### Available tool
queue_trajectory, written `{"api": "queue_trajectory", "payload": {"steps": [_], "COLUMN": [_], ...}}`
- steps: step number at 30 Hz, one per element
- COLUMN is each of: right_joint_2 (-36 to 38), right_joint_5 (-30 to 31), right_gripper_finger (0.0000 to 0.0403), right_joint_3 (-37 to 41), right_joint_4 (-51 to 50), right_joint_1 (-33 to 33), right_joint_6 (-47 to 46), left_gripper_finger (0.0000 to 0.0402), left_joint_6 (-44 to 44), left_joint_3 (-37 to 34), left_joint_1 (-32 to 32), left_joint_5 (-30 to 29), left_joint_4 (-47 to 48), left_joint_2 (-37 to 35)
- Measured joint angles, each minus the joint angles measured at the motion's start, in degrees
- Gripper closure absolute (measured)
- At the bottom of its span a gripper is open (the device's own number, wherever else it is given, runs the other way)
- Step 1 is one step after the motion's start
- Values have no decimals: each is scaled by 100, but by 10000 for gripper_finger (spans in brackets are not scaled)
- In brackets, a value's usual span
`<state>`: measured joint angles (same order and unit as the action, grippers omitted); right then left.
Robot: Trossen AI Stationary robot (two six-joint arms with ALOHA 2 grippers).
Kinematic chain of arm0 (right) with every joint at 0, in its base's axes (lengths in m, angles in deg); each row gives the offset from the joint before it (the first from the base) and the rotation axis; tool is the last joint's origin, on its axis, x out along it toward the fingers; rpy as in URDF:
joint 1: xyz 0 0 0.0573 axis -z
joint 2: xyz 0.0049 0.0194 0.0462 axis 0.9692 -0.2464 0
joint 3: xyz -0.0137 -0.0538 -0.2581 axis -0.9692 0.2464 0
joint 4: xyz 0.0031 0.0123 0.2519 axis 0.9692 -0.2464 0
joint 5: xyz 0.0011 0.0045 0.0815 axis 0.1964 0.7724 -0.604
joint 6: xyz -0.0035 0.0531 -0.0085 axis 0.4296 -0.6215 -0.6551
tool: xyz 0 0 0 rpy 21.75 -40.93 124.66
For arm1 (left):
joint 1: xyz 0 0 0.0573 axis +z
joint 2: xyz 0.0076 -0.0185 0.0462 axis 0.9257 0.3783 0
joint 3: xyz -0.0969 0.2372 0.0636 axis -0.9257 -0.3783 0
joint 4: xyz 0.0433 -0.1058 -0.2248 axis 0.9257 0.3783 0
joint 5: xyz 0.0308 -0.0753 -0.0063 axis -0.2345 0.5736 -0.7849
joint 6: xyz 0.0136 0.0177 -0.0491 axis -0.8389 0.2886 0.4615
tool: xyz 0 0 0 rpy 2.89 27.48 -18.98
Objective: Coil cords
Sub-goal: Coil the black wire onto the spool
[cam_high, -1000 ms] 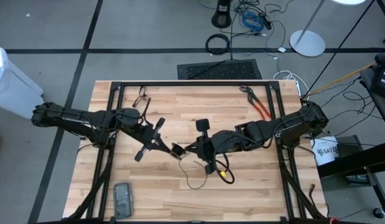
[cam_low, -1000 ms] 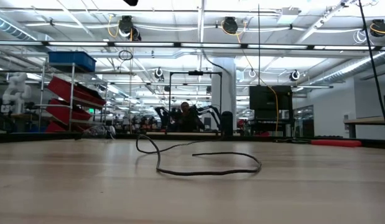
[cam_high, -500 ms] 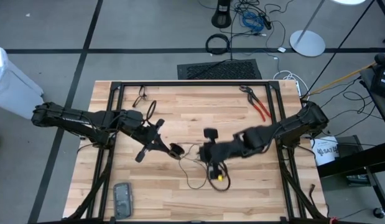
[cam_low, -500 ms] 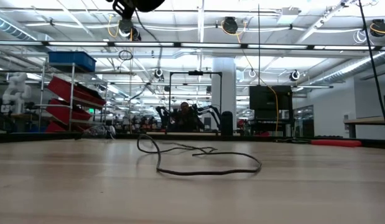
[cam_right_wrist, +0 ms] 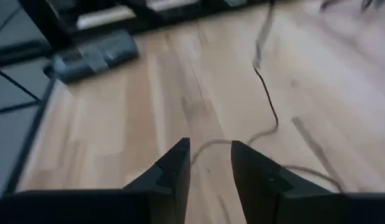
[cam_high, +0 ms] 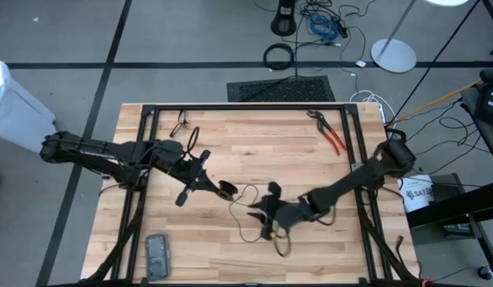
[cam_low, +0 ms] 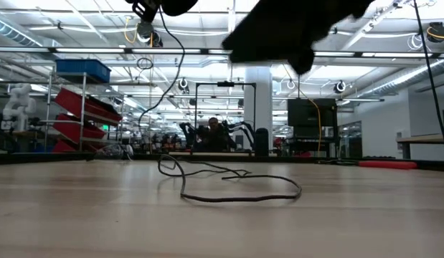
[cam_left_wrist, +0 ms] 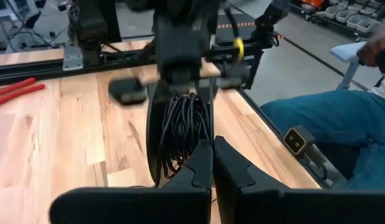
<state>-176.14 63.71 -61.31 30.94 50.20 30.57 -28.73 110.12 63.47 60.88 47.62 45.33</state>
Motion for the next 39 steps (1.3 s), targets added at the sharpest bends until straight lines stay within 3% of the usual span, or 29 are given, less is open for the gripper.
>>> {"api": "queue_trajectory", "payload": {"steps": [4, 13, 22, 30, 39], "right_joint_2": [-444, -1230, -1859, -1896, -1983], "right_joint_5": [-513, -872, -735, -637, -681], "right_gripper_finger": [284, 260, 261, 261, 309], "right_joint_3": [-73, -485, -751, -752, -750], "right_joint_4": [29, 51, 61, -110, -174], "right_joint_1": [316, 688, 810, 876, 874], "right_joint_6": [-25, 183, 467, 525, 611], "left_gripper_finger": [400, 400, 400, 400, 400], "left_joint_6": [-5, -106, -140, -155, -158], "left_joint_3": [0, 0, 0, 0, 0], "left_joint_1": [77, 123, 123, 123, 123], "left_joint_5": [-6, -6, -3, -3, -1], "left_joint_4": [-18, -4, 8, 1, -2], "left_joint_2": [0, -2, -2, -2, -2]}}
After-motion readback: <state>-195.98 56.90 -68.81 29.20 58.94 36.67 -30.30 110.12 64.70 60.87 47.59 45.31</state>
